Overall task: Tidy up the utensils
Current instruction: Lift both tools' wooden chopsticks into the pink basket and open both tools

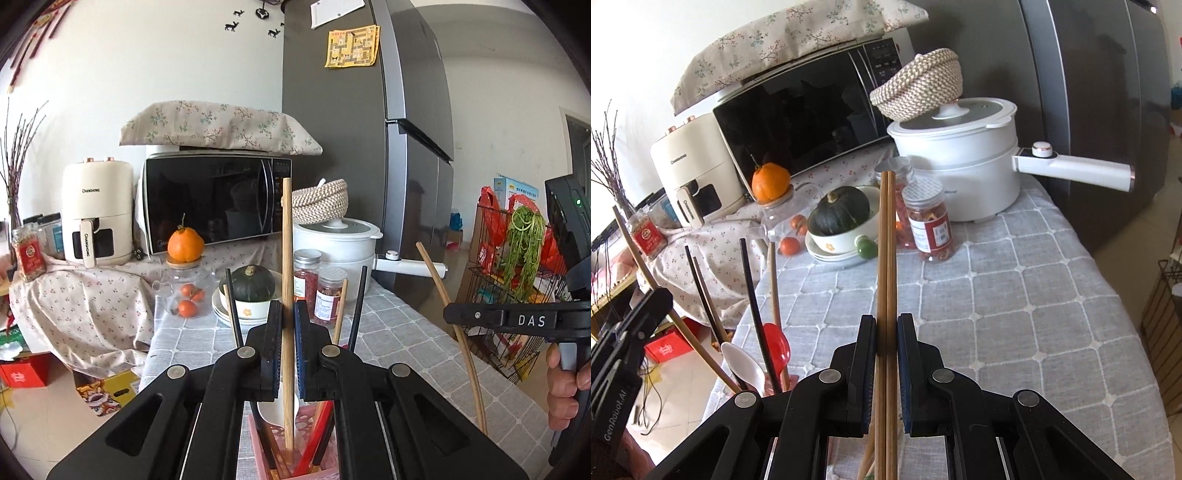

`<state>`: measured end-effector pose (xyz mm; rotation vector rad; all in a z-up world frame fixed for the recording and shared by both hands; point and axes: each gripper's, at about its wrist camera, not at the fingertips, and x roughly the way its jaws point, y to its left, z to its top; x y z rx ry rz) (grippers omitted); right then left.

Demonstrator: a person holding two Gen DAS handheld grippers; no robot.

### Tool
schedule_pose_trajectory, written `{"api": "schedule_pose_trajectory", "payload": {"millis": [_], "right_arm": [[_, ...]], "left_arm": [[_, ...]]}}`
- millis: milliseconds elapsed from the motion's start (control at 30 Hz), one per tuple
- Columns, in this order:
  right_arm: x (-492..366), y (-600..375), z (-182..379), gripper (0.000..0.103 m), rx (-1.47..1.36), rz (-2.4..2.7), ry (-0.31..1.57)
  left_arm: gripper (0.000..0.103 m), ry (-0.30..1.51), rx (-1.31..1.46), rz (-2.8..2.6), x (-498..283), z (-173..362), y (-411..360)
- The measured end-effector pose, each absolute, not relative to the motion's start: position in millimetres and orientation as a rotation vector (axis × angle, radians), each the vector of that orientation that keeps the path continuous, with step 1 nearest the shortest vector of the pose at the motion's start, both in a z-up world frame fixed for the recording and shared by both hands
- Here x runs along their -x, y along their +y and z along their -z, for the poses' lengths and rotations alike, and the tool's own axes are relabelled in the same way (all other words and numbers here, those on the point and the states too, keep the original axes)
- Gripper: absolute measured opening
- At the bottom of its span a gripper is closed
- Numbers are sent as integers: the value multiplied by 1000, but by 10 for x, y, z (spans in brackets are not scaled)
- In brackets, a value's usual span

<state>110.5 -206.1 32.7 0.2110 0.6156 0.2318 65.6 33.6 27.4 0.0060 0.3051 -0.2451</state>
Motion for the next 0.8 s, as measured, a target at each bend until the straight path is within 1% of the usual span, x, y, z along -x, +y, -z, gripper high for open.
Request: {"api": "schedule_pose_trajectory", "payload": {"millis": [167,300,367,433,533,633,800], "right_arm": [[-1059,-1942,-406,8,-219,-244,552],[-1037,-1832,-477,8,-235,-252,503],[-1036,-1768,-504,8,-248,-256,483],[-1037,-1705,-522,8,-261,-254,464],[-1040,-1588,-542,8,-280,-243,433],[-1046,-1453,-565,8,-301,-228,396],[-1023,-1173,-568,8,-295,-163,319]], "left_arm": [[6,382,37,253,-746,-168,397],[9,469,90,250,-810,-135,489],[14,503,103,241,-817,-144,531],[29,531,121,242,-805,-169,584],[45,563,160,228,-774,-227,707],[49,620,207,199,-771,-253,859],[49,709,224,101,-795,-195,1130]]}}
